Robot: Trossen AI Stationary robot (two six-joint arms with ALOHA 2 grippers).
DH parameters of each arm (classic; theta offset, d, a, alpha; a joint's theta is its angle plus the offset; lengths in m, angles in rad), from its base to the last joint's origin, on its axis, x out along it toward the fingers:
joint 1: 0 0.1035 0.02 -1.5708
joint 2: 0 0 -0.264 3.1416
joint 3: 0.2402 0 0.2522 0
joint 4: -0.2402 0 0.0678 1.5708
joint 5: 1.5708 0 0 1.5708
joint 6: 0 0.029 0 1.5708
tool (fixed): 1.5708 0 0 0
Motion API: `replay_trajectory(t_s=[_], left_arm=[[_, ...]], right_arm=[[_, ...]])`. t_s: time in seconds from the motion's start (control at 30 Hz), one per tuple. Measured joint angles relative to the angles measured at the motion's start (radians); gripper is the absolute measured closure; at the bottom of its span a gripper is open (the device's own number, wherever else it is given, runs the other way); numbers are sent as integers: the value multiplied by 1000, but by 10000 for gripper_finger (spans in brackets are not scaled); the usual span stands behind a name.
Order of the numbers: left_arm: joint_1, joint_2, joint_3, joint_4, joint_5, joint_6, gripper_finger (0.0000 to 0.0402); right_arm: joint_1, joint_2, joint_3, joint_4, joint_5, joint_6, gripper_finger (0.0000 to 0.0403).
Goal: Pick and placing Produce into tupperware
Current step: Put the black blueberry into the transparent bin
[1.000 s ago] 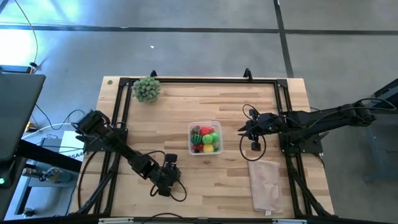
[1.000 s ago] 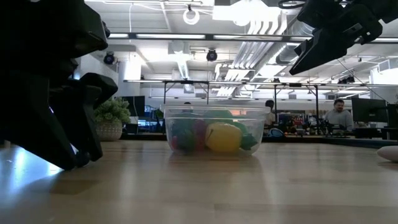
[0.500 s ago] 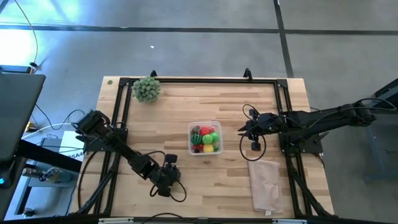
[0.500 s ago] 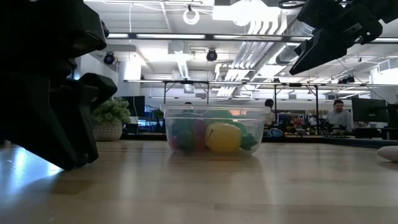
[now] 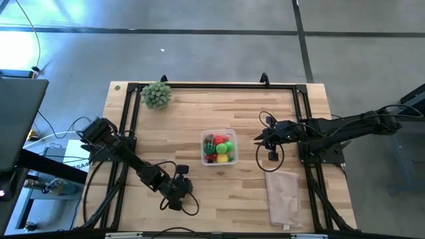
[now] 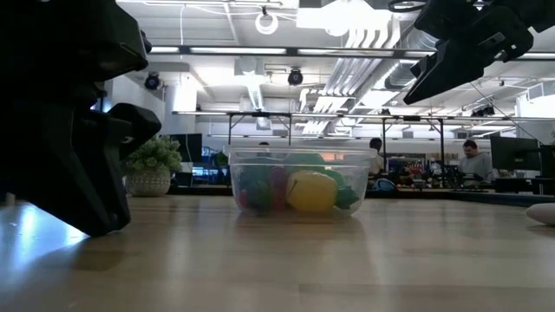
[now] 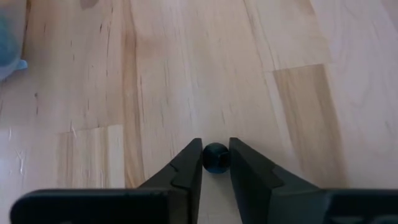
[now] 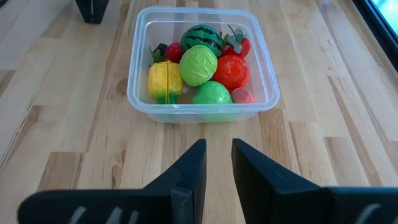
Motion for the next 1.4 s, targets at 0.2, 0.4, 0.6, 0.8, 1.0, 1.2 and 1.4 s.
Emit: replay_trajectory(t_s=[0.2,0.4,0.6,0.8,1.0,1.2,1.4], left_arm=[[1,2,-3,41,-10,7,336],[1,-15,-4,134,-39,58,354],[1,-40,28,236,-182,169,345],[9,-56,154,234,-453,367,343],[84,-56,298,226,-467,573,349],[220,-57,401,72,-291,554,343],[369,-57,443,-243,36,343,348]], right_arm=[[0,0,0,0,0,0,336],[0,0,0,0,0,0,336],[0,0,0,-1,0,0,336],[0,0,0,2,0,0,336],[0,0,0,2,0,0,336],[0,0,0,1,0,0,336],[0,0,0,2,0,0,336]])
